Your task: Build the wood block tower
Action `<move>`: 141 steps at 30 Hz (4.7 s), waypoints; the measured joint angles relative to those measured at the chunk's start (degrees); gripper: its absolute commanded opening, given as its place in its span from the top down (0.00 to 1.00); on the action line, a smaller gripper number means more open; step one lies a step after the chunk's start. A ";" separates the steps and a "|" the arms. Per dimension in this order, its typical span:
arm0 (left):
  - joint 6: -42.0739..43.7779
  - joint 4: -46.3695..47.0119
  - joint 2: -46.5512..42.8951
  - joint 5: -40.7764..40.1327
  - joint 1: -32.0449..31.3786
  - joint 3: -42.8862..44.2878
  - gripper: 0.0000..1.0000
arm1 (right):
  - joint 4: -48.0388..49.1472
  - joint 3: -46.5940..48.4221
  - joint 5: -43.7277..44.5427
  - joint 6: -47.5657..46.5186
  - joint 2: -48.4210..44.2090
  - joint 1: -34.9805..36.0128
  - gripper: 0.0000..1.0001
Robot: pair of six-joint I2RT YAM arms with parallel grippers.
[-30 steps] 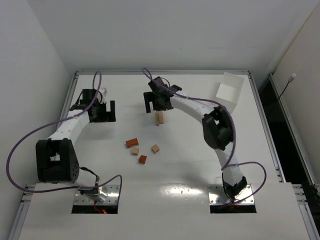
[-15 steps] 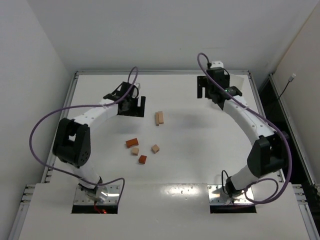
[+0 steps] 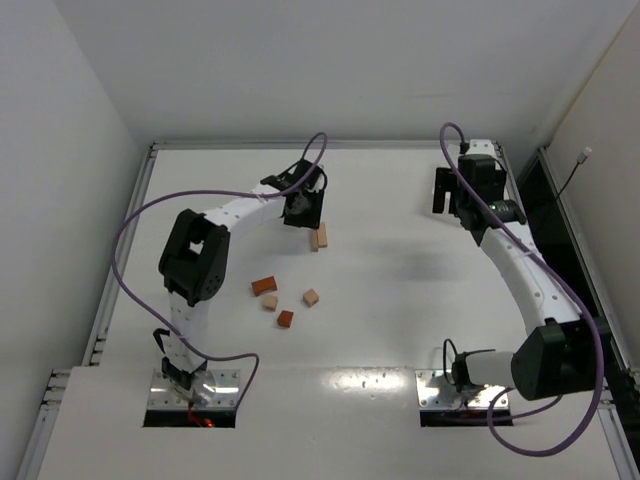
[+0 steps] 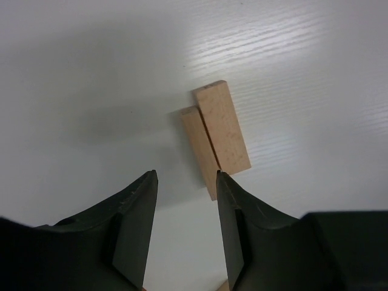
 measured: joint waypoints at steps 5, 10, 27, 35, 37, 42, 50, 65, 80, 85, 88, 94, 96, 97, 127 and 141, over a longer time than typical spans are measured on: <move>-0.44 -0.70 0.44 -0.24 -2.19 0.46 0.55 | -0.15 -1.44 -0.48 -0.24 -0.52 -2.32 0.13; -1.16 -1.16 0.48 -0.98 -3.34 0.46 0.54 | -0.48 -1.84 -1.40 -0.24 -0.50 -3.48 0.13; -2.60 -1.79 5.11 -2.38 -3.37 0.50 0.61 | -0.61 -1.75 -3.54 0.07 -0.07 -4.48 0.16; -3.32 -1.79 5.11 -1.75 -3.28 0.61 0.98 | -1.36 -1.75 -4.42 0.28 -0.07 -4.48 0.16; -3.21 -1.49 5.11 -0.57 -2.93 0.55 1.00 | -1.38 -1.75 -4.94 0.48 -0.07 -4.48 0.16; -3.72 1.42 3.76 4.02 -1.22 -2.01 1.00 | -1.38 -1.75 -6.08 0.74 -0.07 -4.48 0.16; -4.63 5.70 0.07 14.16 3.96 -7.32 1.00 | -1.40 -1.75 -8.90 1.05 0.07 -4.42 0.18; -4.72 14.16 5.14 35.78 13.75 -9.09 0.87 | -2.75 -1.77 -27.76 0.87 3.06 -4.28 0.18; -5.27 15.89 8.31 42.36 16.06 -7.96 0.55 | -3.48 -1.75 -41.88 1.18 6.16 -2.75 0.15; -4.39 15.41 7.87 42.40 16.81 -7.87 0.54 | -3.45 -1.75 -42.53 1.53 6.97 -1.18 0.27; -2.73 14.08 6.78 40.28 17.51 -8.09 0.54 | -3.43 -1.77 -38.75 1.64 7.54 2.01 0.55; 1.60 9.73 -0.61 27.98 18.67 -11.67 0.53 | -3.15 -1.60 -25.86 0.92 10.23 12.50 0.94; 2.25 8.39 -4.17 22.82 18.80 -12.44 0.53 | -3.52 -0.57 -22.05 1.36 12.68 15.65 0.95; 2.60 7.80 -6.21 20.24 18.82 -12.61 0.53 | -3.69 0.42 -20.68 1.57 14.34 16.96 1.00; 5.97 6.34 -19.65 -1.49 25.73 -16.72 0.04 | -9.88 27.71 -17.81 17.07 50.69 25.46 1.00; 5.97 6.32 -19.69 0.39 26.23 -16.72 0.04 | -10.91 33.64 -10.47 17.62 54.31 24.70 1.00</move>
